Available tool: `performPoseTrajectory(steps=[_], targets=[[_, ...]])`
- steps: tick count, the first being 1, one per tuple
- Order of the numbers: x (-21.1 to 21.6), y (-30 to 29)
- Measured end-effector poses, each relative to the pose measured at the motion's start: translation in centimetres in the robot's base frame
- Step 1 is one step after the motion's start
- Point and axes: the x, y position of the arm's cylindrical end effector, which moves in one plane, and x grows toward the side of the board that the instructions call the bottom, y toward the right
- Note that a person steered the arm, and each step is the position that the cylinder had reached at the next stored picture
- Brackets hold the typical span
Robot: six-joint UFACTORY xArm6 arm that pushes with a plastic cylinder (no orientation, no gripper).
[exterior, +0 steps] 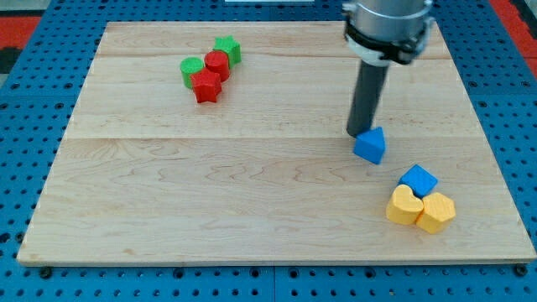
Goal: Move your arm to the green star
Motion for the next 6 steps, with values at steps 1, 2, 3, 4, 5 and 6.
performPoseTrajectory(steps=[1, 2, 3, 4, 5, 6], targets=[[2.9, 0.7], [-2.2, 1.1], [-11.6, 1.0], [-20.9, -1.1], [-25.9, -6.0], [-25.9, -11.1]])
